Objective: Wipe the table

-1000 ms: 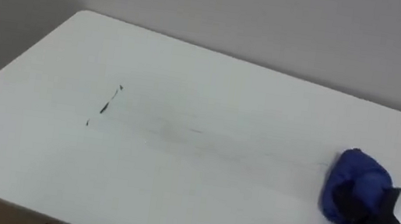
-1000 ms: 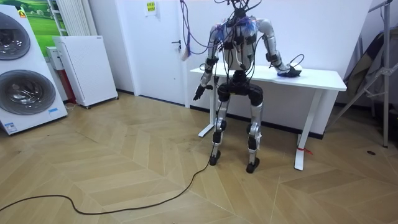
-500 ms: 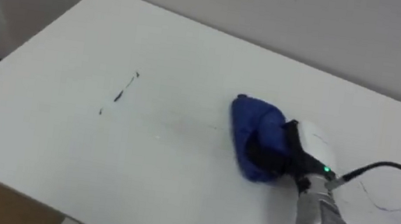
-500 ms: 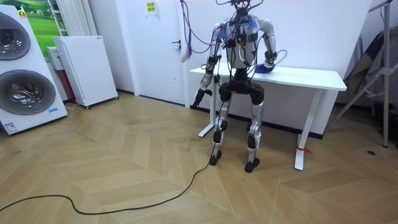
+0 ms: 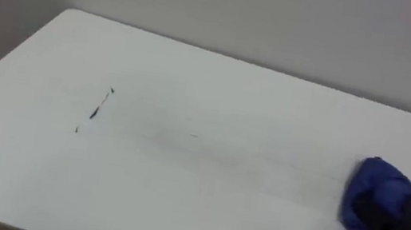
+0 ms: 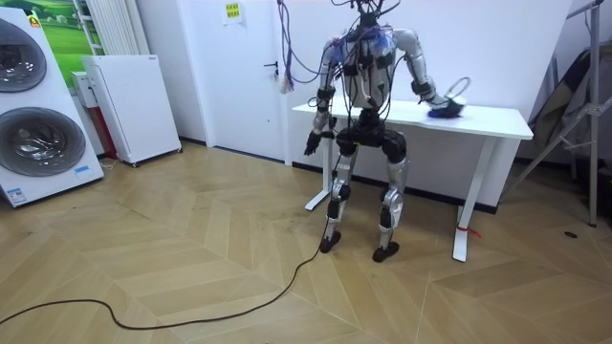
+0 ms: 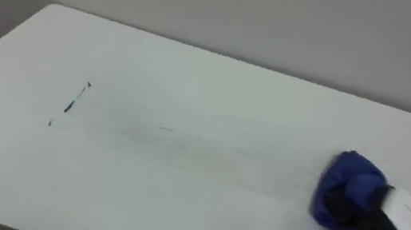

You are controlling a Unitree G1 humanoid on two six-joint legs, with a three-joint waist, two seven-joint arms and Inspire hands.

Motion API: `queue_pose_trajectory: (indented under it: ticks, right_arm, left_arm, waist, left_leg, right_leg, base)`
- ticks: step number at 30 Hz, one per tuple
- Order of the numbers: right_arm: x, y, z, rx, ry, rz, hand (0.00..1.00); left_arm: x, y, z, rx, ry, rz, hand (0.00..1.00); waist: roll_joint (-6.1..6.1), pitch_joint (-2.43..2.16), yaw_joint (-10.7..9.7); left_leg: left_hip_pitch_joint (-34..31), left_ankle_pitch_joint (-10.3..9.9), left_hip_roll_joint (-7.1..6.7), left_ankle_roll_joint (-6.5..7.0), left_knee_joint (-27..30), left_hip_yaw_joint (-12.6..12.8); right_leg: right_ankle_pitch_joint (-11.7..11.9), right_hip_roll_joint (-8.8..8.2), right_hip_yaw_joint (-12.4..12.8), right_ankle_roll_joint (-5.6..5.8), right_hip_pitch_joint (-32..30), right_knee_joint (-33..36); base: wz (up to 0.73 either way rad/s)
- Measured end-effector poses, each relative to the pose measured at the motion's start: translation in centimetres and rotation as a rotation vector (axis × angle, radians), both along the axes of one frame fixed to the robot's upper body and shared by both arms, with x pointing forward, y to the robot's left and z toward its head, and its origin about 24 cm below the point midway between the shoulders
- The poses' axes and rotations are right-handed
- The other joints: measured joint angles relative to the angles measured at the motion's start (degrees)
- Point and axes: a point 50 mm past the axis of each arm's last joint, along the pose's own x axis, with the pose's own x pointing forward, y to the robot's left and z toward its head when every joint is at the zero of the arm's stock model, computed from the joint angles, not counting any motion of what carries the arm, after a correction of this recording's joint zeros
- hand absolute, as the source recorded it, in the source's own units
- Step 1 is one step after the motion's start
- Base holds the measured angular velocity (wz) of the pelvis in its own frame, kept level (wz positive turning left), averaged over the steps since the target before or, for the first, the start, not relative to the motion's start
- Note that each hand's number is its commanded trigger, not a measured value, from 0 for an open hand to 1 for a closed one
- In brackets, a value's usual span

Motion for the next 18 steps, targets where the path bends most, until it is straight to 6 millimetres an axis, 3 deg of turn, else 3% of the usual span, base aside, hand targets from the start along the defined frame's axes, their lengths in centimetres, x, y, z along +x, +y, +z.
queue_pose_trajectory:
  ticks: [1,2,3,4,5,6,7,8,9,10,11,12,14,16,17,18]
  right_arm:
    - [1.5,4.3,0.6,0.021,-0.005,0.162,1.0]
    - [2.1,6.4,0.8,0.029,-0.005,0.241,1.0]
    - [2.9,10.4,1.5,0.036,-0.007,0.385,1.0]
    - [3.2,13.8,2.1,0.048,-0.008,0.497,1.0]
    - [3.3,14.8,2.3,0.053,-0.009,0.532,1.0]
    - [3.8,15.7,2.9,0.063,-0.023,0.577,1.0]
    - [4.8,15.5,3.2,0.05,-0.032,0.581,1.0]
    - [5.3,15.3,3.3,0.051,-0.031,0.57,1.0]
    - [6.3,14.9,3.5,0.056,-0.031,0.545,1.0]
    - [6.5,14.4,3.5,0.075,-0.033,0.517,1.0]
    - [6.5,13.6,3.4,0.11,-0.05,0.482,1.0]
    - [6.5,13.0,3.3,0.135,-0.054,0.459,1.0]
    - [6.2,10.3,2.9,0.172,-0.064,0.373,1.0]
    - [5.0,5.8,1.8,0.158,-0.046,0.239,1.0]
    - [4.6,4.4,1.6,0.154,-0.047,0.201,1.0]
    - [3.4,1.8,1.2,0.138,-0.042,0.127,1.0]
  left_arm:
    - [1.0,-0.6,-0.1,-0.015,-0.011,-0.012,0.0]
    - [1.2,-0.8,-0.2,-0.019,-0.012,-0.014,0.0]
    - [2.2,-1.1,0.0,-0.023,-0.038,-0.023,0.0]
    - [3.4,-1.2,0.3,-0.022,-0.066,-0.031,0.0]
    - [4.1,-1.3,0.4,-0.024,-0.084,-0.037,0.0]
    - [5.0,-1.6,0.8,-0.029,-0.122,-0.055,0.0]
    - [5.8,-2.0,1.1,-0.033,-0.16,-0.077,0.0]
    - [5.9,-2.0,1.2,-0.032,-0.165,-0.083,0.0]
    - [5.4,-1.5,1.1,-0.02,-0.149,-0.074,0.0]
    - [4.2,-0.7,1.0,-0.004,-0.122,-0.033,0.0]
    - [3.3,0.3,1.0,0.011,-0.099,-0.001,0.0]
    - [3.0,0.6,1.0,0.015,-0.089,0.011,0.0]
    - [2.7,1.6,1.4,0.037,-0.088,0.033,0.0]
    - [2.0,2.8,1.7,0.058,-0.079,0.056,0.0]
    - [1.8,3.0,1.7,0.062,-0.076,0.058,0.0]
    - [1.5,3.4,1.8,0.068,-0.077,0.078,0.0]
  waist:
    - [0.24,0.02,1.37]
    - [0.16,0.08,2.41]
    - [0.02,0.16,3.85]
    - [-0.28,0.26,5.39]
    - [-0.43,0.24,6.24]
    - [-1.2,0.4,7.78]
    - [-1.91,0.28,9.39]
    - [-2.12,0.27,10.66]
    - [-2.28,0.3,12.82]
    - [-1.22,0.03,12.98]
    - [-1.27,0.16,12.25]
    - [-1.23,0.13,11.28]
    - [-2.39,0.08,8.03]
    - [-3.26,0.11,4.65]
    - [-3.51,0.04,4.13]
    - [-4.02,-0.13,2.72]
  left_leg:
    - [-0.9,-1.57,-0.13,-0.33,1.17,-0.26]
    - [-1.57,-1.99,-0.4,-0.03,2.25,-0.21]
    - [-3.33,-3.06,-0.2,0.59,4.37,-0.19]
    - [-4.92,-3.04,1.79,0.41,5.93,1.04]
    - [-5.63,-2.83,2.98,-0.22,6.62,2.25]
    - [-6.84,-1.57,4.11,-1.45,6.76,3.83]
    - [-8.39,-0.23,4.43,-2.31,6.97,5.52]
    - [-9.29,0.21,4.28,-2.6,7.31,6.22]
    - [-11.08,0.73,4.11,-3.51,8.27,5.93]
    - [-12.7,1.19,4.51,-4.16,8.19,4.69]
    - [-13.88,1.84,4.67,-4.55,7.4,3.08]
    - [-14.48,2.37,4.88,-4.67,7.01,1.93]
    - [-15.68,3.96,4.86,-4.73,5.96,-0.71]
    - [-15.56,4.6,5.11,-4.91,5.58,-1.11]
    - [-15.33,4.61,5.2,-4.93,5.42,-1.08]
    - [-15.11,4.59,5.34,-4.95,5.05,-0.9]
  right_leg:
    - [0.29,-0.05,0.09,-0.94,-2.63,2.11]
    - [0.65,-0.16,0.01,-1.44,-3.68,2.64]
    - [1.56,-0.02,-0.56,-1.95,-4.78,2.54]
    - [1.32,-1.0,-1.93,-1.83,-5.03,4.65]
    - [-0.36,-1.96,-3.09,-1.43,-4.93,8.04]
    - [-3.77,-4.91,-3.77,-0.21,-3.77,13.52]
    - [-5.89,-8.67,-2.84,1.55,-2.32,14.81]
    - [-6.1,-10.24,-1.89,2.42,-2.08,13.52]
    - [-6.48,-10.34,0.38,4.24,-2.12,9.74]
    - [-6.38,-8.03,-0.22,4.56,-1.25,5.79]
    - [-6.15,-6.37,-0.47,4.74,-0.02,1.88]
    - [-5.37,-5.72,-1.34,4.6,0.65,0.4]
    - [-4.66,-4.95,-3.97,4.43,2.46,-2.59]
    - [-4.22,-4.44,-5.37,4.35,3.85,-4.25]
    - [-4.07,-4.28,-5.37,4.34,4.17,-4.29]
    - [-4.02,-4.14,-5.42,4.37,4.41,-4.36]
  base:
    - [-1.25]
    - [-1.03]
    - [-0.49]
    - [-0.11]
    - [0.74]
    - [1.21]
    - [1.18]
    - [0.71]
    - [0.23]
    - [0.23]
    - [0.34]
    - [0.69]
    - [0.73]
    - [0.28]
    - [0.04]
    - [-0.15]
